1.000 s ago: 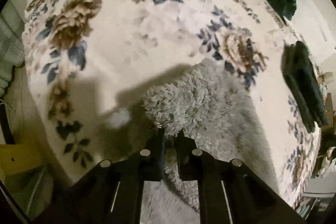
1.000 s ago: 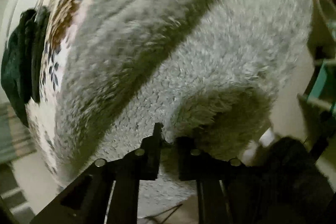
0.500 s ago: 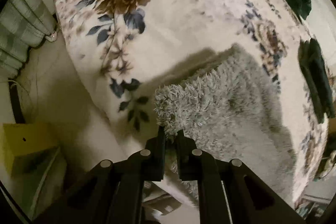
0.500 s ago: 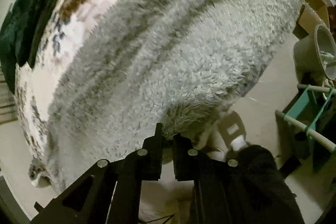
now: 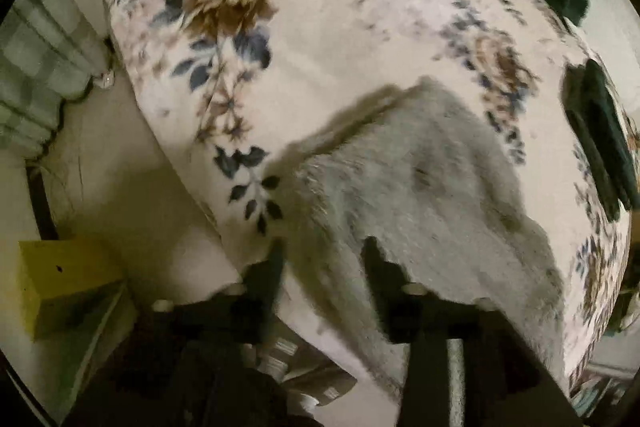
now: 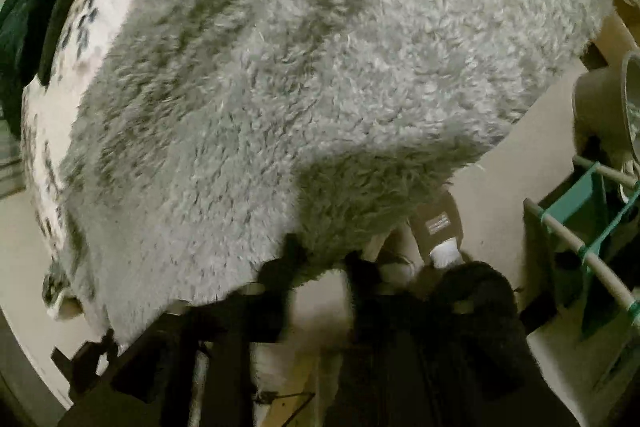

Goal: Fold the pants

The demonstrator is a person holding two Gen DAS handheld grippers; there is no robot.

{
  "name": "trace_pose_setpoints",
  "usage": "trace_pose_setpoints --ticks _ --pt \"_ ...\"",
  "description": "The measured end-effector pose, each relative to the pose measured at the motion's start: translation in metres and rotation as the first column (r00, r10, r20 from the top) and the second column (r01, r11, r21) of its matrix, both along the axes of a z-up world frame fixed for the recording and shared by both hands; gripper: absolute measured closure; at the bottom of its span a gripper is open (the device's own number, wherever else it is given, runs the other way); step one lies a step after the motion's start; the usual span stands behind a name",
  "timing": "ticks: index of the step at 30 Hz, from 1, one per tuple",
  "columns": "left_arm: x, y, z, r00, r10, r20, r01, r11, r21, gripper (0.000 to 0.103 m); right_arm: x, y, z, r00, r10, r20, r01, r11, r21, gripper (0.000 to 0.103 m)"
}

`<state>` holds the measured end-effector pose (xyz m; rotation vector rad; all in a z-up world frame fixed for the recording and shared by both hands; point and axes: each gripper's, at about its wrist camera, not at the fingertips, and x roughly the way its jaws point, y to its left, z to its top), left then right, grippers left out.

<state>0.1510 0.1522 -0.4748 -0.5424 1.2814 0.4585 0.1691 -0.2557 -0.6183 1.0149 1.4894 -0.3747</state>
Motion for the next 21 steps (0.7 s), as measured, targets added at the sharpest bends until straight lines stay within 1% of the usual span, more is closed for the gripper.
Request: trace_pose_setpoints --ticks 1,2,3,5,6,8,10,11,12,13,14,15,16,18,19,20,21 --pt "0.001 -0.011 0.007 1.000 -0.025 0.003 0.025 1.000 0.016 0.043 -0.005 -0.005 0.005 1.000 -0.014 0.015 0.014 1.000 0.011 0.038" --pt "0.002 -0.020 0.011 0.999 -0.045 0.005 0.045 0.999 0.020 0.033 -0.009 -0.010 0.009 1.000 -0.021 0.019 0.021 1.000 0.012 0.034" --pt "0.004 -0.038 0.015 0.997 -0.079 0.012 0.079 0.997 0.007 0.030 -0.016 -0.020 0.014 0.999 -0.036 0.027 0.036 0.999 0.011 0.033" --pt "0.010 -0.068 0.016 0.991 -0.132 0.020 0.132 0.991 -0.014 0.030 -0.027 -0.038 0.023 0.996 -0.077 0.041 0.077 0.997 0.001 0.033" --pt "0.015 -0.085 0.015 0.986 -0.165 0.021 0.166 0.986 -0.025 0.030 -0.035 -0.054 0.029 0.993 -0.110 0.048 0.111 0.994 -0.017 0.033" --pt "0.024 -0.128 0.010 0.971 -0.239 0.023 0.240 0.969 -0.055 0.030 -0.048 -0.084 0.040 0.984 -0.170 0.061 0.173 0.983 -0.057 0.033" --pt "0.031 -0.177 0.003 0.951 -0.309 0.028 0.310 0.947 -0.085 0.030 -0.063 -0.124 0.052 0.969 -0.233 0.085 0.242 0.963 -0.117 0.033" --pt "0.035 -0.201 0.000 0.937 -0.347 0.025 0.348 0.933 -0.093 0.030 -0.069 -0.146 0.058 0.961 -0.263 0.089 0.274 0.950 -0.151 0.033" --pt "0.037 -0.224 -0.003 0.922 -0.388 0.025 0.388 0.916 -0.100 0.030 -0.078 -0.174 0.065 0.946 -0.305 0.110 0.321 0.929 -0.183 0.033" --pt "0.042 -0.255 -0.007 0.896 -0.444 0.022 0.444 0.891 -0.097 0.030 -0.083 -0.191 0.070 0.938 -0.324 0.125 0.344 0.917 -0.204 0.033" --pt "0.045 -0.274 -0.010 0.879 -0.477 0.019 0.477 0.874 -0.089 0.030 -0.086 -0.211 0.076 0.934 -0.333 0.131 0.356 0.903 -0.241 0.033" --pt "0.049 -0.297 -0.014 0.857 -0.515 0.017 0.514 0.853 -0.086 0.030 -0.089 -0.240 0.084 0.930 -0.339 0.145 0.367 0.881 -0.298 0.033" --pt "0.054 -0.317 -0.018 0.838 -0.546 0.013 0.544 0.834 -0.087 0.030 -0.089 -0.258 0.089 0.926 -0.338 0.165 0.375 0.870 -0.322 0.033" --pt "0.066 -0.351 -0.028 0.809 -0.588 0.003 0.586 0.806 -0.084 0.030 -0.080 -0.299 0.095 0.931 -0.312 0.190 0.362 0.858 -0.365 0.033" --pt "0.073 -0.368 -0.033 0.793 -0.610 0.000 0.608 0.790 -0.077 0.030 -0.073 -0.316 0.095 0.935 -0.294 0.198 0.349 0.859 -0.374 0.033" --pt "0.078 -0.380 -0.037 0.780 -0.626 -0.002 0.625 0.779 -0.058 0.030 -0.064 -0.335 0.093 0.940 -0.274 0.202 0.333 0.864 -0.379 0.033" --pt "0.085 -0.395 -0.043 0.762 -0.647 -0.008 0.647 0.762 -0.019 0.030 -0.054 -0.355 0.089 0.945 -0.254 0.204 0.316 0.868 -0.382 0.033"
